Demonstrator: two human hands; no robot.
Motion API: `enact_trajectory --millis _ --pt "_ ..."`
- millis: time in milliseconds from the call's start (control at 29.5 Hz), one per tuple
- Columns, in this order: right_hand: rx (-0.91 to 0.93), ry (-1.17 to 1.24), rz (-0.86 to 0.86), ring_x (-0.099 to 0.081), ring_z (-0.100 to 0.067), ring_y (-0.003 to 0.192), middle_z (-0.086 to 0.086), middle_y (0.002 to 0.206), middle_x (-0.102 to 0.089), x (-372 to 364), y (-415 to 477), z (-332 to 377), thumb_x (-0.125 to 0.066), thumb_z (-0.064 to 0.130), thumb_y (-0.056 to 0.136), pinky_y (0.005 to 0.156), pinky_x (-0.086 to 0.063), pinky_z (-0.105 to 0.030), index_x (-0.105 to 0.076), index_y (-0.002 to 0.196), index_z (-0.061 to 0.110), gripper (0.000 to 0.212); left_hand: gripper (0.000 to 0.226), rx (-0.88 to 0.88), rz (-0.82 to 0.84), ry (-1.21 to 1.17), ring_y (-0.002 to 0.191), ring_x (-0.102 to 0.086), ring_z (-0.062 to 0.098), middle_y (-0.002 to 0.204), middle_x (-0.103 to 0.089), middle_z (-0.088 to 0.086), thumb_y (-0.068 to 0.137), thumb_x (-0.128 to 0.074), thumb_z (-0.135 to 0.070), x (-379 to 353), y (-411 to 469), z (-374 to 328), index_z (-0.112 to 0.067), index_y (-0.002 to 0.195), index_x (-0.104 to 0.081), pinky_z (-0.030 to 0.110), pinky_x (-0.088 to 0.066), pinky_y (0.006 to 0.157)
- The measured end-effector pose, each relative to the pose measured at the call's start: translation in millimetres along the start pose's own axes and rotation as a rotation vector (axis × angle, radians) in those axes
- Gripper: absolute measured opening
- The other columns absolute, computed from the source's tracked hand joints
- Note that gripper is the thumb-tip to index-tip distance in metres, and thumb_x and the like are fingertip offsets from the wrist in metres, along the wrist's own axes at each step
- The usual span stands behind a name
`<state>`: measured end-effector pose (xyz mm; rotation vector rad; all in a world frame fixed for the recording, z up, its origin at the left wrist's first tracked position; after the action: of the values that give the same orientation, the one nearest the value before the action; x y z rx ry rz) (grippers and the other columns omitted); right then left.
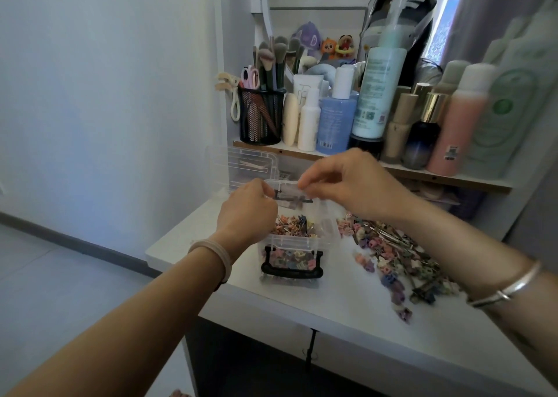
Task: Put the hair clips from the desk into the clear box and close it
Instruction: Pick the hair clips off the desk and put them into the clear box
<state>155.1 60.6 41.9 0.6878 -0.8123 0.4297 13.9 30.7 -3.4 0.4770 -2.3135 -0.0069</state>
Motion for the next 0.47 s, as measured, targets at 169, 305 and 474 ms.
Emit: enact_trajectory --millis 169,305,474 --pt "-0.226 0.087 -0.013 -0.065 -0.013 0.077 0.005 0.09 -0.068 2 3 -30 -0.057 0.006 0.088 0.078 -0.055 -0.03 -0.063 0.096 0.02 0.017 0.035 0.027 -0.038 -0.023 0.102 -0.056 0.03 0.117 -0.057 0.007 0.087 -0.035 -0.005 4 1 3 -0.014 0.112 -0.057 0.042 -0.047 0.092" --pt "-0.372 -0.202 0.211 -0.056 -0.009 0.097 -0.004 0.127 -0.059 -11 0 -68 -0.06 0.006 0.085 0.082 -0.046 -0.021 -0.055 0.126 0.016 0.043 0.035 0.051 -0.046 -0.015 0.106 -0.054 0.031 0.12 -0.057 0.009 0.087 -0.036 -0.005 8 5 5 -0.014 0.113 -0.057 0.043 -0.045 0.095" --pt "-0.39 -0.463 0.449 -0.051 -0.02 0.118 -0.005 0.129 -0.055 -37 1 -88 -0.056 0.008 0.085 0.091 -0.042 -0.023 -0.048 0.133 0.019 0.05 0.035 0.038 -0.025 -0.001 0.105 -0.056 0.03 0.12 -0.057 0.008 0.088 -0.035 -0.006 8 10 6 -0.014 0.114 -0.056 0.044 -0.046 0.095"
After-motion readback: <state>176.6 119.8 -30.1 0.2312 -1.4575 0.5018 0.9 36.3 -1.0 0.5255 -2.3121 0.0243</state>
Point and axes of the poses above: each hand's wrist, its own y-axis towards the middle knuckle, its own x-axis out of the back of the hand, z = x × y, the point moved 1 cm from there along y, towards the middle knuckle
